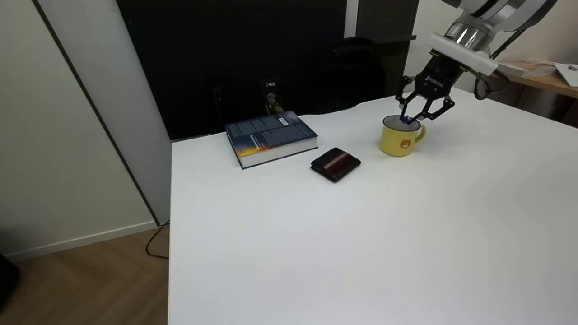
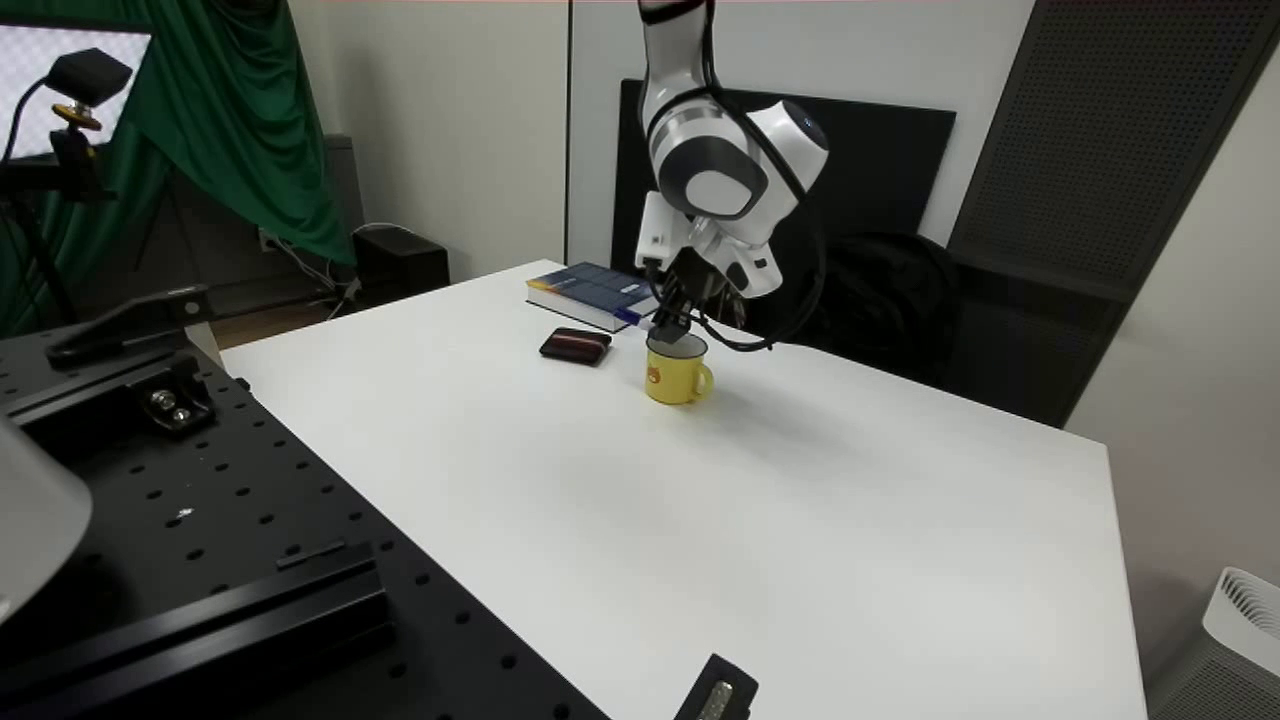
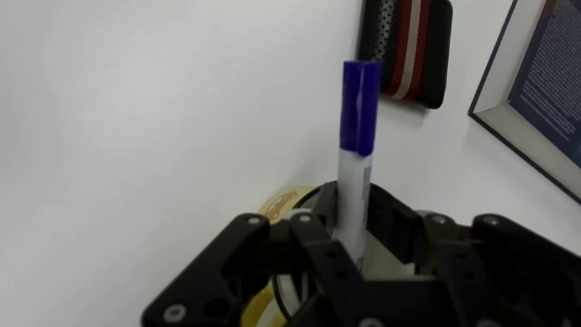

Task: Pick the pen from the table, put it in the cup, place it back on the table then put it in the cup again

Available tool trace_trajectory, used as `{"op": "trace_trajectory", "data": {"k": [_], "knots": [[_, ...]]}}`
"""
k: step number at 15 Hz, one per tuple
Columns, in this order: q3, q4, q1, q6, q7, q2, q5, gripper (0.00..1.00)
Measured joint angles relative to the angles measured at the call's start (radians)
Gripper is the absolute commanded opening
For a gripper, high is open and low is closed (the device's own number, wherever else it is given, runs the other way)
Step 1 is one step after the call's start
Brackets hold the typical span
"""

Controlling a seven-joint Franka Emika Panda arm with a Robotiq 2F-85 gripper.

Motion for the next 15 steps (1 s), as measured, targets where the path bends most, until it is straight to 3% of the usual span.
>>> {"op": "trace_trajectory", "data": {"k": [15], "knots": [[0.001, 0.0, -0.023, 0.0, -0.097, 0.016, 0.174, 0.06]]}}
